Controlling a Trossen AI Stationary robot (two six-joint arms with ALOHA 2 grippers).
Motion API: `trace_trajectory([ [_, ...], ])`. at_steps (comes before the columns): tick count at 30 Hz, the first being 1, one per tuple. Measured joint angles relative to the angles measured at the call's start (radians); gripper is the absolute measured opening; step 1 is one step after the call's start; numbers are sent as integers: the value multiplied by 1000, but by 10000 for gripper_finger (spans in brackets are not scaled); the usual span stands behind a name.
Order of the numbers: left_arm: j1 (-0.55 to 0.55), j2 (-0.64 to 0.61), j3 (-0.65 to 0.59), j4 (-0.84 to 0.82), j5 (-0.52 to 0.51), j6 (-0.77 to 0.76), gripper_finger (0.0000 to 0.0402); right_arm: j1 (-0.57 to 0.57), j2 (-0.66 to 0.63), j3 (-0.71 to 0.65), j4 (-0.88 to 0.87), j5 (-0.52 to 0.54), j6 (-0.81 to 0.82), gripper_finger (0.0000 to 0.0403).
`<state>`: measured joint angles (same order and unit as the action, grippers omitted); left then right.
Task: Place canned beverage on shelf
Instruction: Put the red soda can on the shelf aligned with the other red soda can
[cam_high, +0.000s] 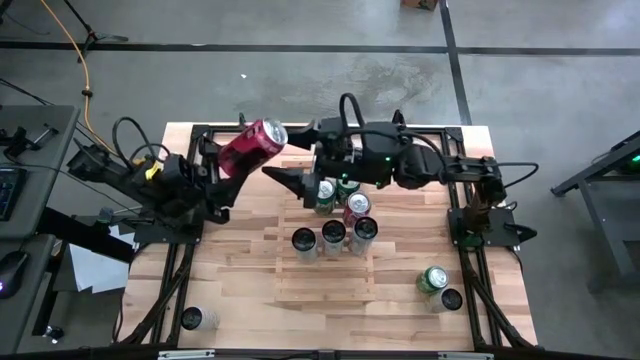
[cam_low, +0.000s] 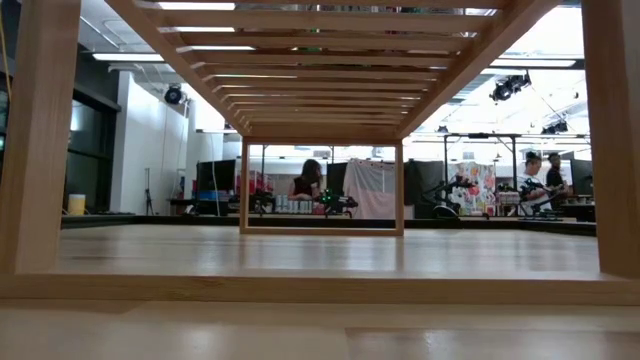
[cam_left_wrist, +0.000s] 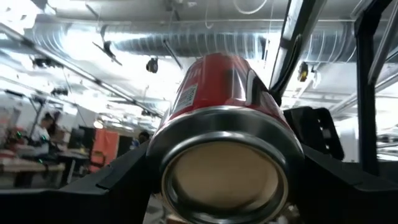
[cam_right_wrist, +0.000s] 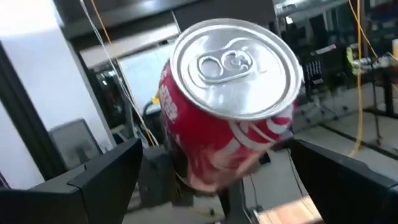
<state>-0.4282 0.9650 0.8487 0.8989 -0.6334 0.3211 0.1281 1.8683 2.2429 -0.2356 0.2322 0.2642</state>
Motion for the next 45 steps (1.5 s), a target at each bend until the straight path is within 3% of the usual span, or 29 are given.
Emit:
trace_trajectory([
  [11,13,83,43,4,24,0,290,11,-1,0,147,-63,-7,391],
  [14,13,82,43,6,28,-1,290,16,-1,0,147,-45,5,366],
  [18,13,82,43,7,36,30,290,26,-1,0,147,-17,-9,294],
  [22,4,82,42,-9,36,25,293,37,-4,0,139,-7,-27,285],
  [28,-31,14,42,-248,-44,-33,385,43,-42,-3,-2,9,-79,285],
  [37,-148,-101,41,-568,-228,-141,378,51,-71,0,-329,75,-47,285],
  [45,-188,-96,42,-768,-227,-299,378,65,13,1,-377,73,-61,285],
])
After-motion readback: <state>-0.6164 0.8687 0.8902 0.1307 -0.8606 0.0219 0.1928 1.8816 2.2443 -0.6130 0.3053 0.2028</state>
